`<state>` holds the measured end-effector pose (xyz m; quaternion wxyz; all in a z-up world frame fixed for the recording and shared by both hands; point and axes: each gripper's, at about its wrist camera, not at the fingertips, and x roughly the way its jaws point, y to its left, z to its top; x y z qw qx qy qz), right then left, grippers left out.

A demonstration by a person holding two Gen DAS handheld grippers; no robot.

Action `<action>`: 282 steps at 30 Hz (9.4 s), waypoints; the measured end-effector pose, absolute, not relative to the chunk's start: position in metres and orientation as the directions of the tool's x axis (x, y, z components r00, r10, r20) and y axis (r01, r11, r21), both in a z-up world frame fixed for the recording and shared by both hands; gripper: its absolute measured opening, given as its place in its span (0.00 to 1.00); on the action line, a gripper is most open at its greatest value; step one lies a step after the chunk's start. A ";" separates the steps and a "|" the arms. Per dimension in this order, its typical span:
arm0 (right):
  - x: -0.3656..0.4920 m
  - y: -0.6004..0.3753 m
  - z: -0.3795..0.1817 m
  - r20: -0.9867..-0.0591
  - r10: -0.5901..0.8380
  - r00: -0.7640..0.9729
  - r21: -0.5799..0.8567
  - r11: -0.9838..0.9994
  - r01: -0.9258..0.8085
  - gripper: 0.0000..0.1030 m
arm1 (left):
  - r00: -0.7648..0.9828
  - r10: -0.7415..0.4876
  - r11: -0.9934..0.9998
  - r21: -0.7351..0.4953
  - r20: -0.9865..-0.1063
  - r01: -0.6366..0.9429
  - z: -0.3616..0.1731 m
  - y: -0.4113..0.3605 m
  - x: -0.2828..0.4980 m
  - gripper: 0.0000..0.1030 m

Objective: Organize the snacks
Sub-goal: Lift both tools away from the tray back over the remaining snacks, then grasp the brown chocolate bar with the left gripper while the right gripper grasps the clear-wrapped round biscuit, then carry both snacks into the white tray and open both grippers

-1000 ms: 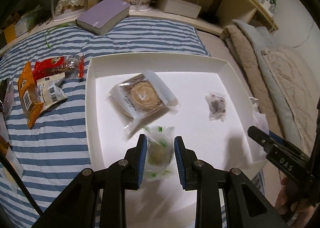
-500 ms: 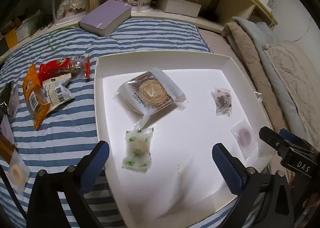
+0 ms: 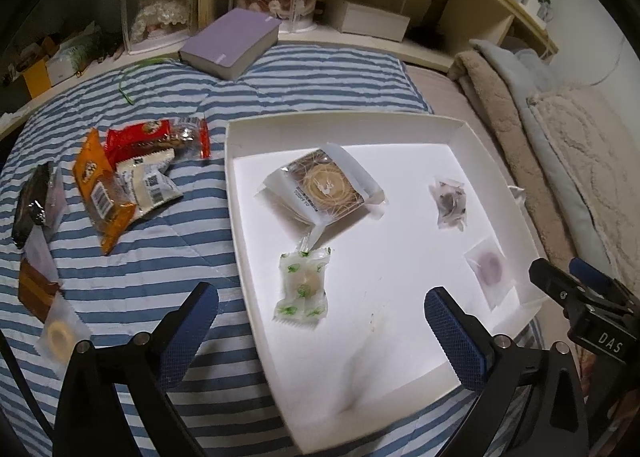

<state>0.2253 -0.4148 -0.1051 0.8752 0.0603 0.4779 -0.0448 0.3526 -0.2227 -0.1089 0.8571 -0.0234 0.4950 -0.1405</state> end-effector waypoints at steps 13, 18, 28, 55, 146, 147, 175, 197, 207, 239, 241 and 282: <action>0.206 -0.386 -0.057 -0.782 -0.019 0.623 0.044 0.995 0.086 1.00 | 0.557 -0.251 0.963 -0.144 -0.791 0.230 -0.048 -0.183 0.318 1.00; 0.198 -0.369 -0.036 -0.753 -0.006 0.657 0.043 0.997 0.059 1.00 | 0.592 -0.243 0.965 -0.127 -0.769 0.231 -0.023 -0.158 0.300 1.00; 0.184 -0.325 -0.001 -0.689 0.044 0.723 0.060 0.998 -0.004 1.00 | 0.680 -0.216 0.972 -0.088 -0.700 0.219 0.031 -0.085 0.255 1.00; 0.163 -0.142 -0.026 -0.571 0.307 0.762 0.110 0.948 -0.299 1.00 | 0.773 -0.138 0.990 -0.077 -0.619 0.115 0.018 0.075 0.233 1.00; 0.211 -0.102 -0.154 -0.833 0.366 0.415 0.283 0.926 -0.249 0.46 | 0.246 -0.066 0.983 -0.106 -0.967 -0.150 -0.158 0.070 0.348 1.00; 0.210 -0.103 -0.154 -0.833 0.367 0.413 0.286 0.926 -0.247 0.46 | 0.244 -0.094 0.974 -0.140 -0.965 -0.179 -0.155 0.076 0.344 1.00; 0.220 -0.123 -0.139 -0.816 0.363 0.449 0.296 0.931 -0.213 0.46 | 0.366 -0.308 0.919 -0.374 -0.878 -0.124 -0.143 0.071 0.355 0.86; 0.227 -0.140 -0.121 -0.790 0.351 0.503 0.285 0.936 -0.206 0.46 | 0.371 -0.041 0.999 -0.051 -0.928 -0.017 -0.135 0.019 0.335 0.39; 0.225 -0.151 -0.087 -0.744 0.349 0.570 0.266 0.937 -0.227 0.46 | 0.524 -0.096 0.995 -0.092 -0.846 0.033 -0.073 0.009 0.303 0.39; 0.184 -0.321 -0.017 -0.684 0.117 0.720 0.083 0.993 -0.082 0.47 | 0.573 -0.394 0.913 -0.233 -0.719 0.335 -0.009 -0.153 0.270 0.39; 0.187 -0.333 -0.023 -0.695 0.105 0.711 0.084 0.994 -0.064 0.47 | 0.547 -0.407 0.905 -0.240 -0.732 0.353 -0.019 -0.171 0.274 0.39; 0.237 -0.414 -0.134 -0.863 0.227 0.452 0.290 0.954 0.074 1.00 | 0.377 -0.366 0.917 -0.261 -0.851 0.302 -0.152 -0.248 0.348 0.88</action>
